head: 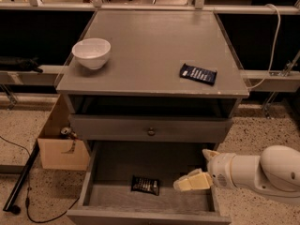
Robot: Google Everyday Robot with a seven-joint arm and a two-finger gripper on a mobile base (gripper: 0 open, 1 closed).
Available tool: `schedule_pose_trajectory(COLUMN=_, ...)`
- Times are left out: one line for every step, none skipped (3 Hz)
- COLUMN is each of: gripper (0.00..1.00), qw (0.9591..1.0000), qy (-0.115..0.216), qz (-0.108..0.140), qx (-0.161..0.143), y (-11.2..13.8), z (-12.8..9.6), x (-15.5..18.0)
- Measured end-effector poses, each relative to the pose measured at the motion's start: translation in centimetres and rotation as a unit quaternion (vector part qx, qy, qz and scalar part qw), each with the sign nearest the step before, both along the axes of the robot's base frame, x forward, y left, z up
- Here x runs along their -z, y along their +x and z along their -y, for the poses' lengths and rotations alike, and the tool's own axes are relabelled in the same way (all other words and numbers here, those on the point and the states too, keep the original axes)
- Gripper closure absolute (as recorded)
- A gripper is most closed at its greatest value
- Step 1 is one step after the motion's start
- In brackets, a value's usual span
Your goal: Pick rxbar chocolate from middle drawer and place on counter
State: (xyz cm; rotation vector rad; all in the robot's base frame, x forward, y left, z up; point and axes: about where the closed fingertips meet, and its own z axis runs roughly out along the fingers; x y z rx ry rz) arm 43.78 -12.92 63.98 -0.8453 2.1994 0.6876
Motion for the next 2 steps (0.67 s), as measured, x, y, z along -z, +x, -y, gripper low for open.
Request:
schedule_pose_trajectory(gripper=0.00, qw=0.9998, qy=0.007, qz=-0.016, qx=0.000, y=0.4, z=-0.6, x=4.6)
schedule_pose_trajectory(gripper=0.00, qw=0.9992, qy=0.010, qz=-0.039, qx=0.001, y=0.8, z=-1.0, x=8.4)
